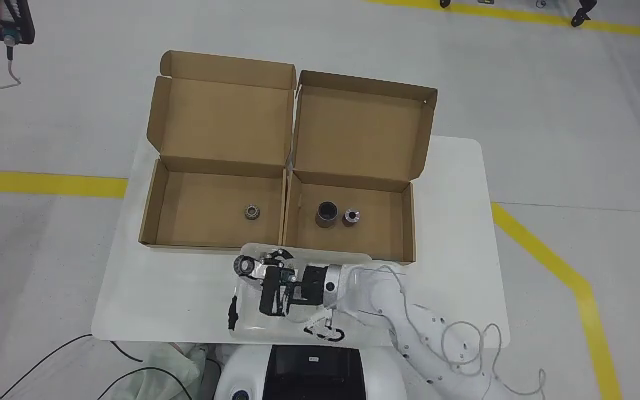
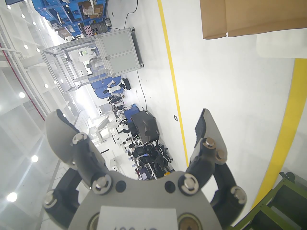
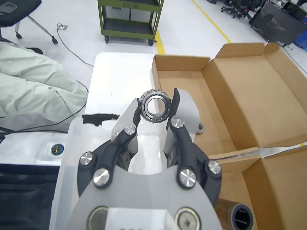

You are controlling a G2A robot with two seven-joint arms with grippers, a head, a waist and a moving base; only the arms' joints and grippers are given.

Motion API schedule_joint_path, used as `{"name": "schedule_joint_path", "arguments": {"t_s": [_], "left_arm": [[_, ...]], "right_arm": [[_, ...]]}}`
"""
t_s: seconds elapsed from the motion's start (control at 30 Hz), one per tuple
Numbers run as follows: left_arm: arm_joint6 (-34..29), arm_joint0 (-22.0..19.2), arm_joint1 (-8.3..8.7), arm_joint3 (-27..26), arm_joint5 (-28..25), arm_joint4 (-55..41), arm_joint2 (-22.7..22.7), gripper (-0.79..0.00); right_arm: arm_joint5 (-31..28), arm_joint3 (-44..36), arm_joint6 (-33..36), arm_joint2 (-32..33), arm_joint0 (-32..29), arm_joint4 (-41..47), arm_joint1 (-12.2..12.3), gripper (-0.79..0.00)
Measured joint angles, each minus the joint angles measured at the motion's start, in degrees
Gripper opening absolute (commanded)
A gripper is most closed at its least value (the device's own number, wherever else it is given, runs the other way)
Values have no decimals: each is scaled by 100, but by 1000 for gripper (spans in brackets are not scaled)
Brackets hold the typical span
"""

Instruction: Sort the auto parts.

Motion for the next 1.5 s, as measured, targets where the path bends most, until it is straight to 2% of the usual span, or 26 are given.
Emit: {"name": "schedule_joint_path", "arguments": {"t_s": [0.2, 0.37, 0.57, 0.7, 0.93, 1.27, 1.4, 1.5], "left_arm": [[0, 0, 0, 0, 0, 0, 0, 0], [0, 0, 0, 0, 0, 0, 0, 0], [0, 0, 0, 0, 0, 0, 0, 0], [0, 0, 0, 0, 0, 0, 0, 0], [0, 0, 0, 0, 0, 0, 0, 0], [0, 0, 0, 0, 0, 0, 0, 0], [0, 0, 0, 0, 0, 0, 0, 0], [0, 0, 0, 0, 0, 0, 0, 0]], "right_arm": [[286, -193, -414, 54, 400, 477, -90, -785], [454, -151, -1169, 97, 757, 802, -172, -785], [780, 117, -2174, 71, 899, 768, -242, -785], [1009, 180, -2262, 57, 901, 736, -268, -785], [995, 155, -2647, 134, 805, 745, -261, -785], [1037, -5, -2716, 386, 531, 584, -189, -785], [1016, -63, -2331, 390, 525, 341, -167, -785], [1104, 13, -1789, 337, 599, 216, -179, -785]]}}
